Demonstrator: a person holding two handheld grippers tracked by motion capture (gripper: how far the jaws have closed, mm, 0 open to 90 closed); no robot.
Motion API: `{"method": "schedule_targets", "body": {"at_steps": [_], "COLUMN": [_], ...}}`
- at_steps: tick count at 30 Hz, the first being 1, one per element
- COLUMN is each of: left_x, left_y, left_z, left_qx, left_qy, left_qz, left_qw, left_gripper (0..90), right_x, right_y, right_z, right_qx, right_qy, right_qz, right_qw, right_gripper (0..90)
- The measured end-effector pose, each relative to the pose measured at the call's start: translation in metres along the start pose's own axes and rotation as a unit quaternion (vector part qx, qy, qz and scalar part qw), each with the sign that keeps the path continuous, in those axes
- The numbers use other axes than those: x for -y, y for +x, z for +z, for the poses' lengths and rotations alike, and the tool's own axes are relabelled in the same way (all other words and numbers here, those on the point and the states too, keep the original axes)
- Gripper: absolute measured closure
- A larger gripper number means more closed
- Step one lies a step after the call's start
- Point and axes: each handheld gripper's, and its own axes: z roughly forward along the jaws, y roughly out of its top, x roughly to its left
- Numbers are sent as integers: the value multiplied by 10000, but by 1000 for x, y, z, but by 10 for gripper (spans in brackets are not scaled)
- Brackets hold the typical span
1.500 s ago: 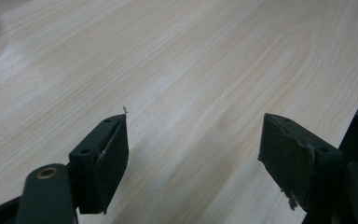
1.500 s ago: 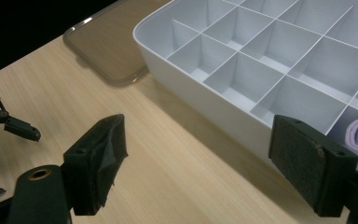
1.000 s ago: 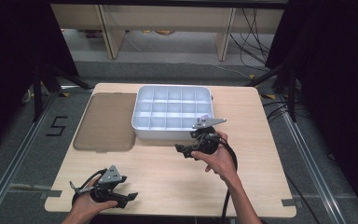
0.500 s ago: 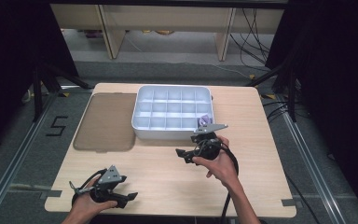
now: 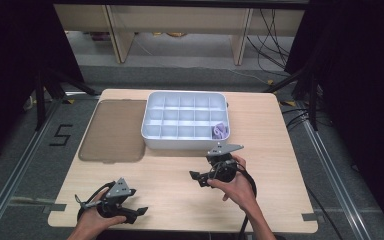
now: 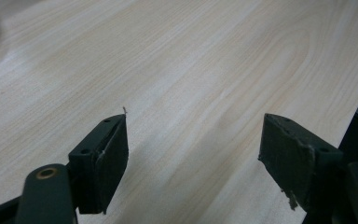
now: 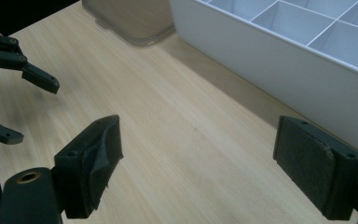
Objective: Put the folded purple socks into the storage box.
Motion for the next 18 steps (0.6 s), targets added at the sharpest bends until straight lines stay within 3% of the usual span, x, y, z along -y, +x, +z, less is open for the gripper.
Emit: {"method": "schedule_targets", "body": {"at_steps": [6,10,11,13,15,16,17,18], "left_x": [1,0,0,0,1,0,0,1], "left_y": [-2,0,0,0,-1,-2,0,-1], "left_z": [1,0,0,0,0,1,-1,0], "left_qx": [43,-22,-18,-46,-49,-1,20,-44], "left_qy": [-49,-13,-25,4,-33,-40,1,-42], "left_qz": [-133,11,-48,19,-104,-75,86,-96], "left_qw": [9999,10000,10000,10000,9999,10000,10000,9999], "left_gripper": [232,232,232,232,232,232,232,232], "right_x": [10,15,17,20,22,24,25,26], "right_y": [0,3,1,4,5,6,7,9], "right_z": [-2,-4,-3,-4,-4,-3,-3,-3], "right_qx": [21,-22,-24,14,-15,-38,-42,-52], "right_qy": [-32,-66,-141,-136,-64,-80,-47,-37], "right_qz": [-30,60,-125,-11,-25,-30,-37,-28], "right_qw": [10000,10000,9998,9999,10000,10000,10000,10000], "right_gripper": [163,163,163,163,162,162,162,162]}}
